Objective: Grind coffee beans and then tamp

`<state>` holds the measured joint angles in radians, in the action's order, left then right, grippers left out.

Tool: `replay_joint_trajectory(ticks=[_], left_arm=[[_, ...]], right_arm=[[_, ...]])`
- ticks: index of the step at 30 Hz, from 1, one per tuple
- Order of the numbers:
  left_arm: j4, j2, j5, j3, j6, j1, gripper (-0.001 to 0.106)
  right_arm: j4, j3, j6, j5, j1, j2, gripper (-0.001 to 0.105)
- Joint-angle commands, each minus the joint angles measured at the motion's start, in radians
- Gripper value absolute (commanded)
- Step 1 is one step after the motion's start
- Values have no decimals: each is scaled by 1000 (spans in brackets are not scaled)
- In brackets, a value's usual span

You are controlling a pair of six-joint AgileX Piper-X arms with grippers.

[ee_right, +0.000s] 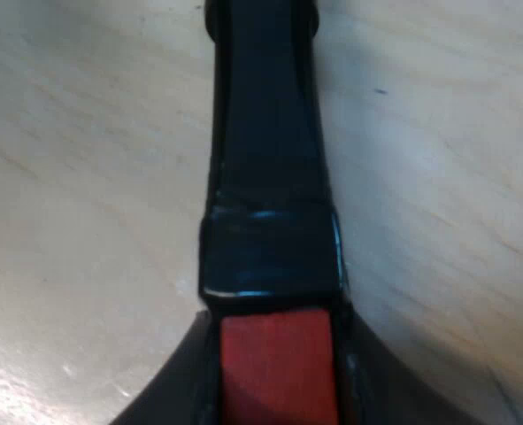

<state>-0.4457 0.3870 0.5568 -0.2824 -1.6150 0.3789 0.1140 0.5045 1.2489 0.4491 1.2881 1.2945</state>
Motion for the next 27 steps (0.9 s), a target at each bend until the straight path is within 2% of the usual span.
replay_joint_trajectory(ticks=[1, 4, 7, 8, 9, 11, 17, 18, 27], left_arm=[[1, -9, -9, 1, 8, 2, 63], [1, -9, -9, 1, 8, 2, 63], [1, -9, -9, 1, 8, 2, 63], [1, -9, -9, 1, 8, 2, 63], [1, -9, -9, 1, 8, 2, 63], [1, -9, -9, 1, 8, 2, 63], [1, -9, -9, 1, 8, 2, 63], [1, -9, -9, 1, 8, 2, 63], [1, -9, -7, 1, 8, 2, 63]], right_arm=[[-29, 9, 10, -20, -5, 9, 0], [-27, 9, 10, -26, -5, 12, 3], [-23, 9, 10, -28, -5, 12, 28], [-18, 9, 10, -28, -5, 12, 40], [-16, 9, 10, -28, -5, 12, 44], [6, 9, 10, -28, -5, 12, 66], [99, 12, 10, -42, -5, 1, 68], [160, 22, 10, -60, -5, -17, 68], [307, 72, 10, -64, -5, -102, 68]])
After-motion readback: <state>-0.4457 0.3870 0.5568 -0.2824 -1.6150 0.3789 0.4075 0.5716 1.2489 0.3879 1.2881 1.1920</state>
